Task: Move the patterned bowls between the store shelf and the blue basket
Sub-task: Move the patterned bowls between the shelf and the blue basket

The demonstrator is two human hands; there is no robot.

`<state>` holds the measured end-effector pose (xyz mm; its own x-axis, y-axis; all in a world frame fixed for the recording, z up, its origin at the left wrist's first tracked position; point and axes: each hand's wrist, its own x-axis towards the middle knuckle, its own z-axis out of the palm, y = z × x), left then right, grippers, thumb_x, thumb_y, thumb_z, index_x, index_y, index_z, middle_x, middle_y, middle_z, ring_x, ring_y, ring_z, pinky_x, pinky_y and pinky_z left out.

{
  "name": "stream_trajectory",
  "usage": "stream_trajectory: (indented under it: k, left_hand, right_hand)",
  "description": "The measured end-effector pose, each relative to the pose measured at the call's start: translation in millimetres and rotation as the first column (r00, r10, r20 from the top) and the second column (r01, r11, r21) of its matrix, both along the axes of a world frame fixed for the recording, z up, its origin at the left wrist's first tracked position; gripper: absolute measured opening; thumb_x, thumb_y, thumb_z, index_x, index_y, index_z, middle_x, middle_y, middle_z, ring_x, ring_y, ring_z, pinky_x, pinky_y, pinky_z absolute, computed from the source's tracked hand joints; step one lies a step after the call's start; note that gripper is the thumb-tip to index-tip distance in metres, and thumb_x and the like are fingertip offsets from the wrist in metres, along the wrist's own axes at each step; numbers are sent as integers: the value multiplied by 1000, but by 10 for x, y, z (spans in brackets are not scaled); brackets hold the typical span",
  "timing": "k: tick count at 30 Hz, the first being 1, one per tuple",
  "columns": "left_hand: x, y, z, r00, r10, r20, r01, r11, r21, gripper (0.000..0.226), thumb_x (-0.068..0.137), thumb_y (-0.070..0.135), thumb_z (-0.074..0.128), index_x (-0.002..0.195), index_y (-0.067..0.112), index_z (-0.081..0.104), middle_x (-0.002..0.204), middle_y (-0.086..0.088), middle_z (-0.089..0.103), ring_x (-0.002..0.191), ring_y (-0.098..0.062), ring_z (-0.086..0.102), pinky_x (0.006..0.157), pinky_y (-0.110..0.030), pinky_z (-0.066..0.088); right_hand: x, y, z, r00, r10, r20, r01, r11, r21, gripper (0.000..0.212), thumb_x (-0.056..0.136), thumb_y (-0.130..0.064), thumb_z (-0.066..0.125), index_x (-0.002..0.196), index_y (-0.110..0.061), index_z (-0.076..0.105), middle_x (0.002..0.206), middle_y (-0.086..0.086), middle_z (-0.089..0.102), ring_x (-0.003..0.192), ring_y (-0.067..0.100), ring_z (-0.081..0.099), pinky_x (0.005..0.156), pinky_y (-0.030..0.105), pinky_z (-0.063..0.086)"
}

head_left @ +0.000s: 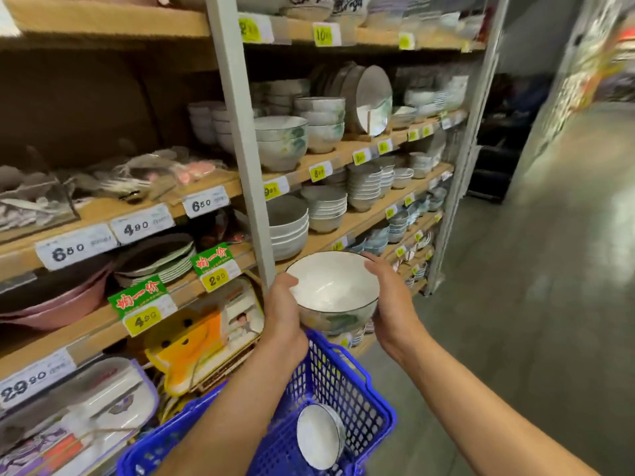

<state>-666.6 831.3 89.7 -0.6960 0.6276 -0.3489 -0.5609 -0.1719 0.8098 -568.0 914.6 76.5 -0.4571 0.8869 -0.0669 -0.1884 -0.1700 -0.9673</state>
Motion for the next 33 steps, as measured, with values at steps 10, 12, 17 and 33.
stream_trajectory:
  k: [10, 12, 17, 33]
  left_hand:
    - [1080, 1198, 361, 982, -129, -137, 137, 989, 49, 23, 87, 28, 47, 98, 19, 65, 93, -6, 71, 87, -23, 64, 66, -30, 51]
    - [1243, 1416, 404, 978, -132, -164, 145, 987, 69, 23, 88, 29, 47, 97, 19, 66, 89, -4, 73, 85, -22, 65, 64, -29, 51]
    - [1512, 1910, 504, 968, -123, -219, 151, 982, 113, 23, 88, 31, 46, 93, 22, 67, 76, 3, 75, 85, -20, 65, 58, -28, 49]
    - [913, 3385, 739, 905, -4, -426, 98, 975, 200, 35, 89, 43, 40, 107, 31, 68, 108, 1, 72, 103, -19, 64, 71, -34, 50]
  right_hand:
    - [1123, 1082, 424, 973, -133, -186, 136, 991, 2, 31, 94, -30, 48, 79, -32, 76, 81, -13, 74, 73, 5, 71, 56, 22, 54]
    - [1300, 1284, 486, 971, -121, -207, 134, 990, 50, 36, 94, -28, 49, 72, -38, 76, 77, -16, 73, 69, 2, 70, 58, 22, 54]
    - [1577, 1739, 620, 958, -156, -239, 169, 985, 33, 33, 91, -31, 50, 74, -39, 77, 83, -12, 75, 77, 10, 72, 64, 28, 54]
    - [974, 3308, 972, 947, -77, -313, 96, 994, 46, 32, 92, -28, 49, 80, -29, 78, 86, -3, 76, 78, 16, 73, 61, 30, 56]
